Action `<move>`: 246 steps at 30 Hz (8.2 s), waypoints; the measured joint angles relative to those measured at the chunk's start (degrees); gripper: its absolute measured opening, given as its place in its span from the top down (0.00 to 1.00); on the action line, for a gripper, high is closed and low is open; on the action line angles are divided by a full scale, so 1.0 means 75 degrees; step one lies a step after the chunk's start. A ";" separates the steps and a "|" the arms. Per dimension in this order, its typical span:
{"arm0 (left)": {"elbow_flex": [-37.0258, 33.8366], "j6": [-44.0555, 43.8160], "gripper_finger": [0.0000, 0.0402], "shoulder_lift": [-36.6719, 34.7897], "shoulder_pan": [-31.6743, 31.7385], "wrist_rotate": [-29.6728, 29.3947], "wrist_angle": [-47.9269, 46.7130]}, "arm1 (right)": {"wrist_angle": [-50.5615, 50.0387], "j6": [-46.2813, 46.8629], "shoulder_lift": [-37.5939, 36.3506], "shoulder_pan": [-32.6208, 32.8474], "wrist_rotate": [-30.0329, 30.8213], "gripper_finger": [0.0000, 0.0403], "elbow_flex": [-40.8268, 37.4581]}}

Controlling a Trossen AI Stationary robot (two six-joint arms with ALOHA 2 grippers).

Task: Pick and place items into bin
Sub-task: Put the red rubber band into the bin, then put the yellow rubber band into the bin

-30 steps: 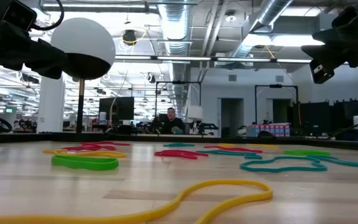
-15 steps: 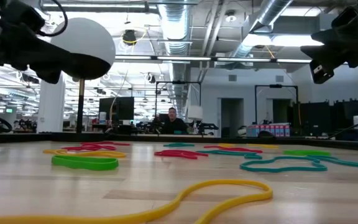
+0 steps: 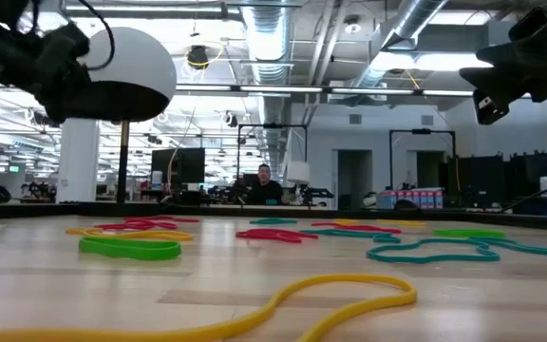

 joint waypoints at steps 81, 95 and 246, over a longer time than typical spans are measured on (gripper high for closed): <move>0.0213 -0.0554 1.00 0.4100 0.1435 0.8114 0.5821 | 0.1484 -0.2239 0.0000 -0.0003 0.1623 0.69 0.0000; 0.0445 -0.4702 1.00 0.2094 -0.2357 0.8103 0.2735 | 0.1338 -0.2232 0.0003 -0.0003 0.1620 0.69 0.0003; 0.8223 -0.6192 0.89 1.2049 -0.6455 0.2250 -0.4338 | 0.1187 -0.2025 0.0003 -0.0003 0.1617 0.69 0.0003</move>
